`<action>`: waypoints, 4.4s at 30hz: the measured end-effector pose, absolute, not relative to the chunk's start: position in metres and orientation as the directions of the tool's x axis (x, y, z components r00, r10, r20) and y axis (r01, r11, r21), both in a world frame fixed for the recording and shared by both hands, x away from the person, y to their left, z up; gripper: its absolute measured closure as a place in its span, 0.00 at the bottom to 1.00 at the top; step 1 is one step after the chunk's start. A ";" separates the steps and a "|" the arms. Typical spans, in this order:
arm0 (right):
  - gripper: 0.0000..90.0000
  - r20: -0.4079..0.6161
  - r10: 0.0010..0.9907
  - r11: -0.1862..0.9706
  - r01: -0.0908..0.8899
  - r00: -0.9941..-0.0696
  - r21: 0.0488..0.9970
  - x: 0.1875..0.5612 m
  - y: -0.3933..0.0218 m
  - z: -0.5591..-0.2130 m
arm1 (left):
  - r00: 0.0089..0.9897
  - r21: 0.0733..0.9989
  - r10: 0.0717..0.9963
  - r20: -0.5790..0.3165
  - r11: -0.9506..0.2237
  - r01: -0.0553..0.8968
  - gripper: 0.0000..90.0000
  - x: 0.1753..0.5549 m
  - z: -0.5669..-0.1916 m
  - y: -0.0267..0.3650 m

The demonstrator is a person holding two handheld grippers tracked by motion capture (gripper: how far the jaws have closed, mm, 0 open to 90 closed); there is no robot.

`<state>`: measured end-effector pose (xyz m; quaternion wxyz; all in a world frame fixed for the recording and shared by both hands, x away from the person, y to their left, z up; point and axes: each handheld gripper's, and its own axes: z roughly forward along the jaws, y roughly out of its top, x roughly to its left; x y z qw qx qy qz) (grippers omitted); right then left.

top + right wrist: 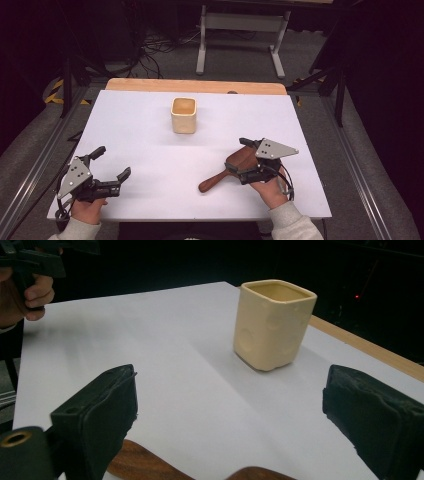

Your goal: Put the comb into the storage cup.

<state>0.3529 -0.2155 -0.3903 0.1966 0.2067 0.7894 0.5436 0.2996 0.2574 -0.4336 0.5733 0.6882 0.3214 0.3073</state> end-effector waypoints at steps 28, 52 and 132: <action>1.00 -0.073 0.430 0.554 0.199 -0.900 0.808 0.375 -0.161 -0.388 | 0.605 0.986 0.794 0.060 -0.141 0.087 0.00 0.300 -0.434 0.258; 1.00 -0.042 0.388 0.803 0.315 -0.921 0.507 0.400 -0.138 -0.402 | 0.607 0.986 0.792 0.060 -0.143 0.090 0.00 0.302 -0.434 0.259; 1.00 0.023 0.489 0.844 0.479 -0.872 0.240 0.369 -0.223 -0.421 | 0.621 0.985 0.782 0.062 -0.149 0.088 0.00 0.308 -0.435 0.251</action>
